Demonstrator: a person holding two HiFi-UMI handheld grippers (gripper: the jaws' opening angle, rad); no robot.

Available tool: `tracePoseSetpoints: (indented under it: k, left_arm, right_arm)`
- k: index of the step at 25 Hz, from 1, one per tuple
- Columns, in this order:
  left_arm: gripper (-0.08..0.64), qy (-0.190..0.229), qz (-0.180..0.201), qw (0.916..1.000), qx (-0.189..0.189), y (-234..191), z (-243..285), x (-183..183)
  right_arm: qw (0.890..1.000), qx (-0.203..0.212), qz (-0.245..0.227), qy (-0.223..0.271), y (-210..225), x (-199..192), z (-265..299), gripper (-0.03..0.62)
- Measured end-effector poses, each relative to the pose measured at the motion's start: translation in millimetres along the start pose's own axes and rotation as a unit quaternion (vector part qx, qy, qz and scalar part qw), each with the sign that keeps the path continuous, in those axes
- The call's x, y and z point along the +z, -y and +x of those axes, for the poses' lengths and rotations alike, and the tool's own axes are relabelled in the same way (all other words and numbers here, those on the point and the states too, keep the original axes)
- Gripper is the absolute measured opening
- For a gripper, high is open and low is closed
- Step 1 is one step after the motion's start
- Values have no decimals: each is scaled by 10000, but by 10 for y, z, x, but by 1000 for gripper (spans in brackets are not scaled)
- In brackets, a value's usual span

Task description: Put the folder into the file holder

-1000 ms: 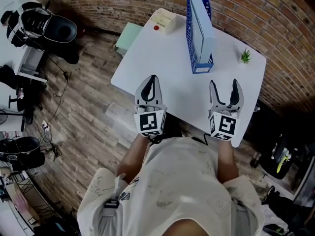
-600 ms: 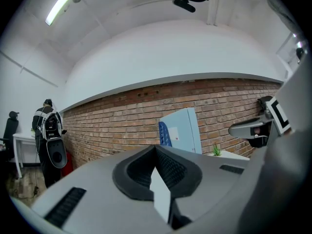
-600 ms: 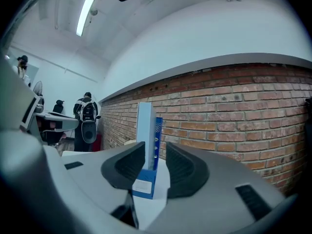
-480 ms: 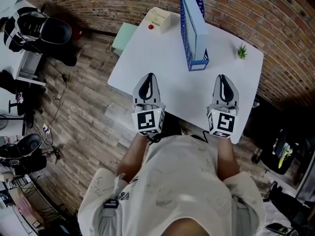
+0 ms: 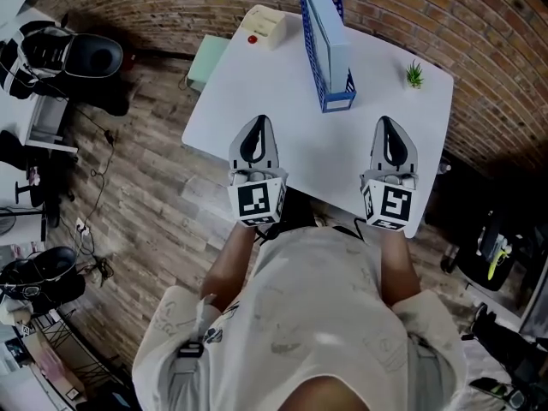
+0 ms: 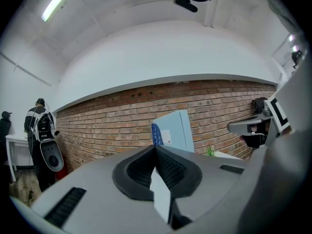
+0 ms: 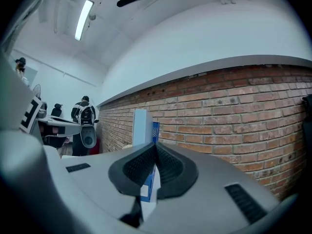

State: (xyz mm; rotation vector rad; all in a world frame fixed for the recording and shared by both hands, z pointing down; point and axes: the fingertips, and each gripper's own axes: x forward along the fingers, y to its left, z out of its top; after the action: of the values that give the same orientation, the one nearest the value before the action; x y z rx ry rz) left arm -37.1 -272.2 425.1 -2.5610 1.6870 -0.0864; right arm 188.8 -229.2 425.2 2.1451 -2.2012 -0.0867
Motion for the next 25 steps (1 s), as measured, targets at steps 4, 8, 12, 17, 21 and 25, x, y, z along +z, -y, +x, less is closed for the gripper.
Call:
tracePoseSetpoints:
  k: [4, 8, 12, 17, 21, 25]
  left_arm:
    - [12, 41, 46, 10000, -69, 26, 7, 43]
    - [12, 39, 63, 10000, -51, -12, -15, 48]
    - [12, 42, 66, 9999, -67, -49, -15, 47]
    - [12, 29, 56, 10000, -71, -105, -52, 23]
    - [12, 3, 4, 10000, -76, -139, -76, -12]
    - [12, -26, -39, 9999, -109, -153, -79, -60]
  right_arm:
    - [10000, -13, -2, 5, -6, 28, 1, 18]
    - [10000, 22, 19, -18, -52, 22, -1, 18]
    - [9999, -9, -18, -130, -89, -7, 11, 18]
    - [9999, -42, 5, -161, -158, -34, -9, 18]
    - [9998, -48, -4, -192, -204, -54, -36, 18]
    - [9998, -91, -13, -163, -233, -25, -60, 18]
